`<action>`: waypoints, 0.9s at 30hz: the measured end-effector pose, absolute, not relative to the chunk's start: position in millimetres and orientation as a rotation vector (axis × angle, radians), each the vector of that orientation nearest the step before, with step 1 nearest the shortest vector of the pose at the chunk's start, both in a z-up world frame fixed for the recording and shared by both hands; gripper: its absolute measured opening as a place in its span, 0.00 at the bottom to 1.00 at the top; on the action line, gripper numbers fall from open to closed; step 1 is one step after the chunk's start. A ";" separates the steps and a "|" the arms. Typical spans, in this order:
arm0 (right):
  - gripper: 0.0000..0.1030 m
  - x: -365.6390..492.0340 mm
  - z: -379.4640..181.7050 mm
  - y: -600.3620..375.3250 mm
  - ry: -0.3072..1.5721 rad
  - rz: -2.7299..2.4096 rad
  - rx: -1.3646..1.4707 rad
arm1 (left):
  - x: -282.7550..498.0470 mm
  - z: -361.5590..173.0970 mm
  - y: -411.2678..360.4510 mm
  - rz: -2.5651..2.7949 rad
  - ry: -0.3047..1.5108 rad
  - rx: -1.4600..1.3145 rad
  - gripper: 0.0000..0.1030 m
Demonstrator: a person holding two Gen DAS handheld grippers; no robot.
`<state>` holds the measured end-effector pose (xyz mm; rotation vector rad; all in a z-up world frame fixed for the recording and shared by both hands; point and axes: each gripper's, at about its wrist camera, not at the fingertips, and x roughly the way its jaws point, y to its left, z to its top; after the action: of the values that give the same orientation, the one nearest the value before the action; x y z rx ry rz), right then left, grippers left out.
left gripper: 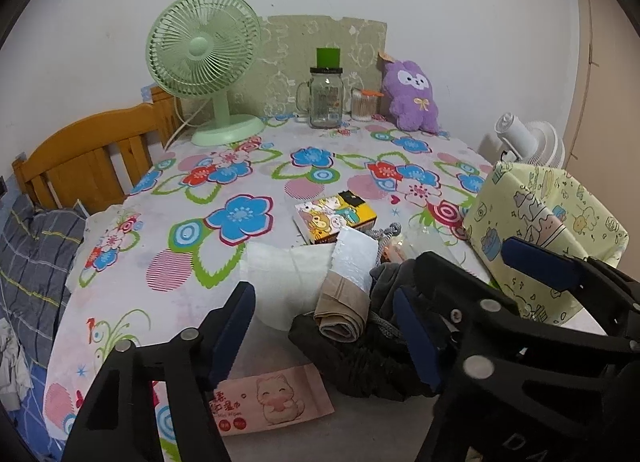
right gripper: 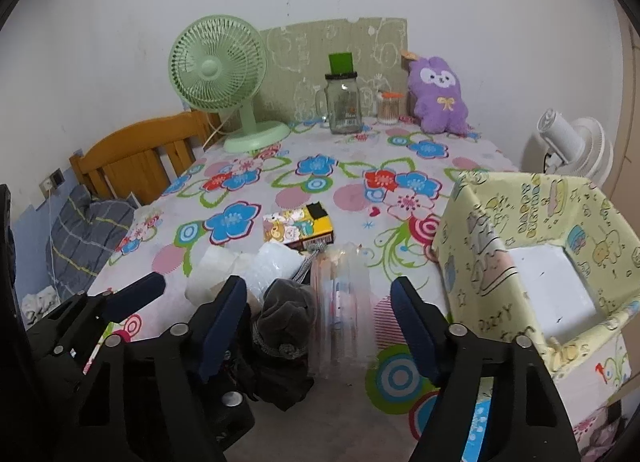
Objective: Organize soft objects
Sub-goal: 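Move both grippers down toward the pile of socks beside the white cloth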
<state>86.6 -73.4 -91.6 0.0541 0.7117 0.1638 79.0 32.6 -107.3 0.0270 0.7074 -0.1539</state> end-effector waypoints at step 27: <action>0.25 111.9 -116.7 -64.2 0.827 0.231 0.103 | 99.8 -128.0 29.5 -0.224 0.790 0.011 0.20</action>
<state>111.9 -64.2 -116.7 0.1031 0.8271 0.2314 99.8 29.4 -128.0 0.0107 0.7896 -0.2244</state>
